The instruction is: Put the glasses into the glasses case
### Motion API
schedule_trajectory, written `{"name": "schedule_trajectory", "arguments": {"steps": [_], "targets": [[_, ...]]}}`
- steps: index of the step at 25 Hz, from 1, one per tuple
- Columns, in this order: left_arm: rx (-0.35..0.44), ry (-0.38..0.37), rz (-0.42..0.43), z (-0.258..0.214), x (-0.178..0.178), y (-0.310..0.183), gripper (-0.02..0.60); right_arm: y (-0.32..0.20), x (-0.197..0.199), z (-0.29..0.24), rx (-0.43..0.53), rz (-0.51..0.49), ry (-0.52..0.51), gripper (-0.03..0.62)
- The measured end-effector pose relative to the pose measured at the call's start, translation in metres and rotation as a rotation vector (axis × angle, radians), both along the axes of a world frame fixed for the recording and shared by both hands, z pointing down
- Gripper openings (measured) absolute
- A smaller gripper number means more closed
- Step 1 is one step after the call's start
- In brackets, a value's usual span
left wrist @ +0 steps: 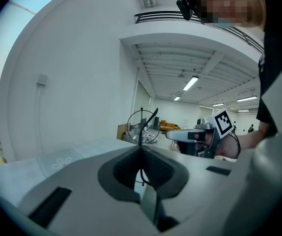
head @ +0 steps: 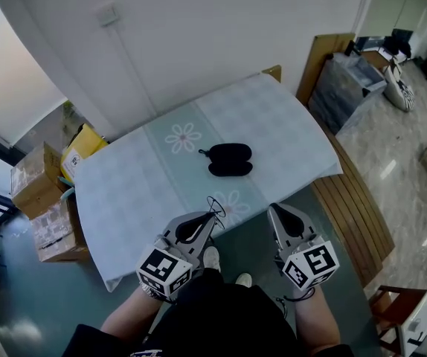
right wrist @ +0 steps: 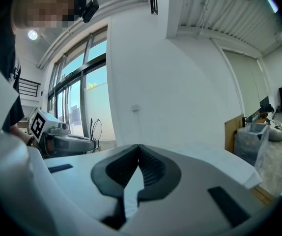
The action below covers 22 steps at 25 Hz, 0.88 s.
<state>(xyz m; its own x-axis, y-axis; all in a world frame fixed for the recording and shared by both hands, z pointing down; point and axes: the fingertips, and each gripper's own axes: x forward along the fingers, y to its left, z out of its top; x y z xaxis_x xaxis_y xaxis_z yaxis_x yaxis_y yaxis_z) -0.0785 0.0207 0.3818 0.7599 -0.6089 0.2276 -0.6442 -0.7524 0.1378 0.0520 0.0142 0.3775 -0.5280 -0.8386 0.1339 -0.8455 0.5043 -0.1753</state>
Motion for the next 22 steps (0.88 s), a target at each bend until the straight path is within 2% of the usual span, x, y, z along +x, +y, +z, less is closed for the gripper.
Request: {"name": "schedule_trajectory", "arguments": {"steps": [22], "targets": [[-0.056,0.039,0.129,0.022,-0.03,-0.081,0.03,-0.065,-0.03,0.01,-0.031,0.135,0.031,0.023]]}}
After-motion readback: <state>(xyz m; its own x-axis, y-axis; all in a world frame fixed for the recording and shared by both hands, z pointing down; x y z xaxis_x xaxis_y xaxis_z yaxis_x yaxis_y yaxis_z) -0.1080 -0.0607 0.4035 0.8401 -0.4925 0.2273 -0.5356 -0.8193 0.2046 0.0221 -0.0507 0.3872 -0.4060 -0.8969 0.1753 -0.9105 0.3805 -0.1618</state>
